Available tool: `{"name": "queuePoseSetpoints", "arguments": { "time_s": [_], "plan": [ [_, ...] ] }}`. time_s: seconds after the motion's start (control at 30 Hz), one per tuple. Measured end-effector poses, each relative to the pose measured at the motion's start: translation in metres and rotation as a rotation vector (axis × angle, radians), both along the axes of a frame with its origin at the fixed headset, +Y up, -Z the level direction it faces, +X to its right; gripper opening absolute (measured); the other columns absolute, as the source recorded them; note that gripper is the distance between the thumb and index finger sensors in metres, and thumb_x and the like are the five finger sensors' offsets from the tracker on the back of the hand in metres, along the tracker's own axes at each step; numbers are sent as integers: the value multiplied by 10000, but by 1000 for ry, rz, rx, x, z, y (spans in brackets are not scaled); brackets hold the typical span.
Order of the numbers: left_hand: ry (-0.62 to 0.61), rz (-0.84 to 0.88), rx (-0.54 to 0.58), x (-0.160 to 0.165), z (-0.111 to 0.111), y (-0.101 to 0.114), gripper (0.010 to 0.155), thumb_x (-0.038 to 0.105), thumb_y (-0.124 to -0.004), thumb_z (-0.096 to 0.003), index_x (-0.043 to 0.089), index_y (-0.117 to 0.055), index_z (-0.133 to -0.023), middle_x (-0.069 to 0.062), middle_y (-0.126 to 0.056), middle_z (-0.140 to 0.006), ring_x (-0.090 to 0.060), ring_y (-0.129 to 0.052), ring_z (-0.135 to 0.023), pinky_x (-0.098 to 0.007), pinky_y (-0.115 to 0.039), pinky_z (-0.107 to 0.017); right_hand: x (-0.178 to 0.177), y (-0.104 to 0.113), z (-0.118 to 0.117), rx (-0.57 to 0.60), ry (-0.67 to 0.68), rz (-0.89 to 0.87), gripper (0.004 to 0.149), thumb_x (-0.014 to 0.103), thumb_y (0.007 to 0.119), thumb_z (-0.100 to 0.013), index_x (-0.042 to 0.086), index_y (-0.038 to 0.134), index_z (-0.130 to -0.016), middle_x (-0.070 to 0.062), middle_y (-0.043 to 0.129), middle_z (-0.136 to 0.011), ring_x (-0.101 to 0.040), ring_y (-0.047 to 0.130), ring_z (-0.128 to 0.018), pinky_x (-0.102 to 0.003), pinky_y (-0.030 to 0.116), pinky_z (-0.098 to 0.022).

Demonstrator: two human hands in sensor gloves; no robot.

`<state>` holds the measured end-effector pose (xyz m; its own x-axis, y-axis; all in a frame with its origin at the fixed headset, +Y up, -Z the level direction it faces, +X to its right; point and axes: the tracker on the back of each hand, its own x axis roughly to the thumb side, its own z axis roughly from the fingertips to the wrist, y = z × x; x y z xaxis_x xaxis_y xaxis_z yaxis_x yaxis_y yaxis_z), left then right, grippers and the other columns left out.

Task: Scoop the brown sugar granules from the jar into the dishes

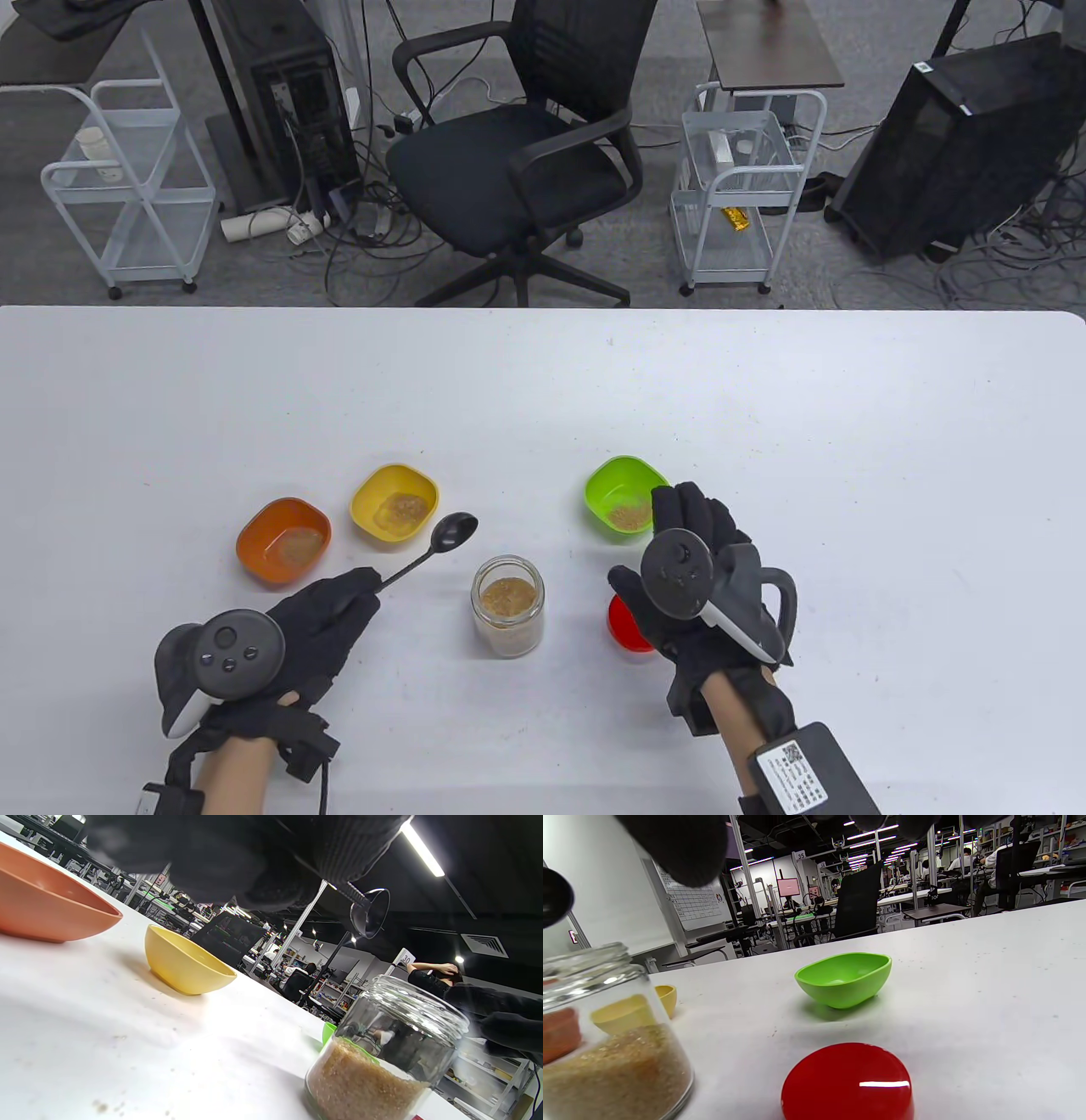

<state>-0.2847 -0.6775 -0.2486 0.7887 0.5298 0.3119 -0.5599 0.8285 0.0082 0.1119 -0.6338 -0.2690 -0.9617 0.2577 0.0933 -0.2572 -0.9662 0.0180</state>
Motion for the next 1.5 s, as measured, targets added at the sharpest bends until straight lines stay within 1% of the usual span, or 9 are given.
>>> {"name": "queuePoseSetpoints", "arguments": {
  "time_s": [0.13,0.33,0.47,0.6,0.67,0.8,1.13,1.3,1.5],
  "plan": [
    [-9,15,-12,2,-1,-1,467,443,-764,-615,176,-825,-992,-16,-991,-731,-197,-1022,-441,-411,-904,-413,-3,-6,25,9,-11,-42,909,537,715,-530,30,254,-1128,-280,260,-1213,-603,343,-1053,-762,416,-714],
    [-14,22,-40,4,-6,-3,463,437,-762,-618,167,-829,-988,-19,-990,-732,-202,-1020,-442,-414,-903,-414,-9,-22,46,25,-26,-72,915,550,717,-531,32,259,-1131,-280,269,-1215,-603,342,-1053,-763,416,-713],
    [-16,11,-42,7,-7,-2,463,435,-760,-620,160,-831,-986,-22,-989,-732,-204,-1020,-443,-416,-902,-415,-11,-35,49,45,-41,-78,911,551,724,-527,32,279,-1130,-276,307,-1209,-599,357,-1053,-762,422,-710],
    [2,-15,-28,10,-5,0,461,433,-755,-624,156,-833,-984,-21,-989,-732,-203,-1021,-443,-415,-903,-414,-7,-36,50,73,-63,-72,906,551,725,-525,38,286,-1129,-269,315,-1211,-590,367,-1056,-760,425,-712],
    [25,-6,-33,10,-5,0,462,430,-753,-626,150,-833,-985,-25,-989,-732,-206,-1021,-442,-418,-903,-413,-4,-38,51,112,-74,-81,893,548,730,-523,40,314,-1127,-263,348,-1208,-578,400,-1056,-757,440,-710],
    [89,6,-71,9,-6,-2,459,422,-747,-634,134,-840,-980,-33,-990,-731,-216,-1023,-443,-426,-903,-411,-1,-42,51,100,-77,-100,879,542,733,-523,42,332,-1124,-253,376,-1205,-563,428,-1057,-751,452,-710],
    [190,-176,-299,16,-15,-27,457,417,-740,-644,127,-842,-982,-46,-986,-748,-245,-1028,-474,-451,-898,-437,-3,-44,51,82,-61,-102,872,542,733,-522,42,345,-1123,-250,394,-1202,-557,448,-1055,-747,460,-710],
    [172,-243,-489,19,-20,-41,450,433,-727,-650,176,-825,-1006,-67,-932,-854,-282,-1005,-610,-498,-859,-540,-2,-44,51,76,-63,-111,869,540,733,-524,42,348,-1123,-249,398,-1201,-557,453,-1053,-747,461,-710],
    [202,-295,-493,22,-21,-46,446,440,-739,-647,203,-819,-1016,-105,-831,-966,-346,-915,-763,-555,-765,-644,-1,-44,51,68,-64,-119,870,540,733,-524,40,349,-1123,-252,400,-1199,-557,457,-1051,-747,461,-710]
  ]
}}
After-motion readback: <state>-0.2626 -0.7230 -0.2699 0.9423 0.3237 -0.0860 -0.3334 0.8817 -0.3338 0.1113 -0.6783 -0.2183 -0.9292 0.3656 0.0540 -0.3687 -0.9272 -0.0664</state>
